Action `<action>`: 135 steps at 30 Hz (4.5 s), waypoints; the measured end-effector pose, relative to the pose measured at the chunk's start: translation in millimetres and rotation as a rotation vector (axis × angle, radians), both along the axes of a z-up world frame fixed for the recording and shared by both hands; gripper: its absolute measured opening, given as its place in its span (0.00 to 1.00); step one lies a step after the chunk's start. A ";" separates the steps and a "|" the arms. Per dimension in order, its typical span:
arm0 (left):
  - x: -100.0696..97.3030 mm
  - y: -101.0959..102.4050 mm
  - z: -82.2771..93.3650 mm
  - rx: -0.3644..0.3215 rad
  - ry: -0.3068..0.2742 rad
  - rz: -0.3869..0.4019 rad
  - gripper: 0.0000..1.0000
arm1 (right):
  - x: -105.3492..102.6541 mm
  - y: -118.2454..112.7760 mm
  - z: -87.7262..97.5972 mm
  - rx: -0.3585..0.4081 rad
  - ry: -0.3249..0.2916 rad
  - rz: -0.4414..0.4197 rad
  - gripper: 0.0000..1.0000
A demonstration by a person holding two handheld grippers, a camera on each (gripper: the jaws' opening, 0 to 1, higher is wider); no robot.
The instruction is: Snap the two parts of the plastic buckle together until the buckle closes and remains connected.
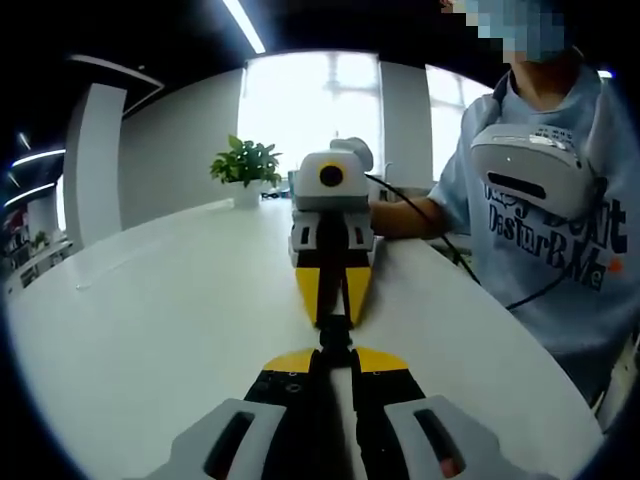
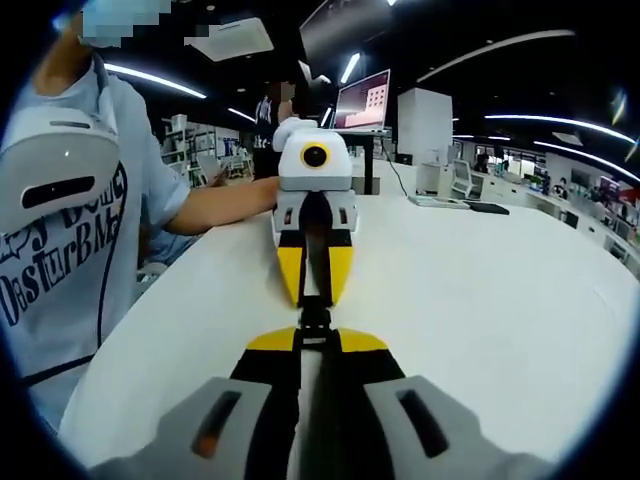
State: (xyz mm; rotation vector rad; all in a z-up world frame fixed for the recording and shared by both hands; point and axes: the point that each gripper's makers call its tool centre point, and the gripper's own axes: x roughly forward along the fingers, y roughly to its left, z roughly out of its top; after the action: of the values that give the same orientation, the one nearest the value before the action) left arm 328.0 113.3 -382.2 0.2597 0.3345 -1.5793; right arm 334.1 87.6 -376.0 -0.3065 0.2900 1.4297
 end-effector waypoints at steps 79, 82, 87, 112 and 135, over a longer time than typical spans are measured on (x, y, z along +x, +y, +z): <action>7.1 -3.5 0.4 0.055 -0.031 0.066 0.10 | 10.2 5.9 0.9 -0.019 -0.090 -0.049 0.10; -0.3 -5.8 0.9 0.034 -0.023 0.019 0.10 | 2.4 8.7 2.5 -0.007 -0.112 0.014 0.10; -1.3 -14.5 -2.9 0.038 -0.024 0.017 0.11 | -11.7 8.5 8.4 -0.006 -0.099 0.023 0.10; 1.0 -12.7 -0.8 0.021 -0.025 0.012 0.11 | -8.9 7.9 2.6 -0.001 -0.074 0.021 0.11; 1.9 -9.4 1.2 0.006 -0.043 0.011 0.12 | -1.4 9.5 1.3 0.001 -0.063 0.019 0.11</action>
State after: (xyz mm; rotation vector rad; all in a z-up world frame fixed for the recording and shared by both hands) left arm 329.9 103.9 -381.0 0.2957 0.3071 -1.5603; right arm 332.7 97.1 -374.7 -0.3532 0.2354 1.4363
